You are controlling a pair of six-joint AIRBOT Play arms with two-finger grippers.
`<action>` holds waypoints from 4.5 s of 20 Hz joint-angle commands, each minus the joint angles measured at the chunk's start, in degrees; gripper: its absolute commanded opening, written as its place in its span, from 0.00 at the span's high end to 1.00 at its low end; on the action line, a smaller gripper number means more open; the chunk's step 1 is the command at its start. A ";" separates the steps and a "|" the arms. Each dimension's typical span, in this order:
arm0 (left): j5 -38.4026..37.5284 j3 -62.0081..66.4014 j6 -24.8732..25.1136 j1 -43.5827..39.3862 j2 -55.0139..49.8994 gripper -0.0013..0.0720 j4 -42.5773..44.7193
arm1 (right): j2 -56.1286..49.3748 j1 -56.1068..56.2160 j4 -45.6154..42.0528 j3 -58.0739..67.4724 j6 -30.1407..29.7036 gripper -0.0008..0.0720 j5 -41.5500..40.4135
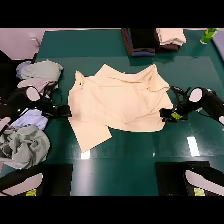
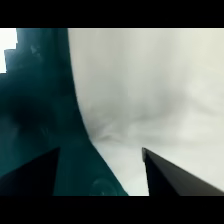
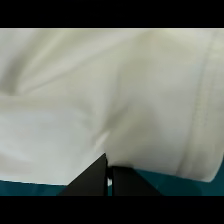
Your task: Fold the shirts.
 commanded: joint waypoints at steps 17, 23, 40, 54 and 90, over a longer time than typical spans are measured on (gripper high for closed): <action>-1.40 38.77 2.86 -1.31 22.84 0.95 1.46 | 21.31 -6.14 -0.31 34.88 -3.32 0.97 5.68; -1.33 65.72 2.86 -1.31 29.92 0.95 2.36 | 26.08 -12.68 -0.31 62.77 -6.29 0.97 10.36; -10.49 45.11 2.95 -1.31 -6.78 0.95 6.73 | 0.46 -8.07 -1.62 38.49 -7.63 0.97 13.00; -16.06 47.65 7.56 -0.68 -23.10 0.95 7.08 | -23.93 -5.40 -3.72 53.94 -10.36 0.97 15.61; -6.73 -22.32 -7.13 -6.49 22.27 0.24 -6.71 | 7.52 -8.02 1.84 13.90 -9.40 0.48 8.46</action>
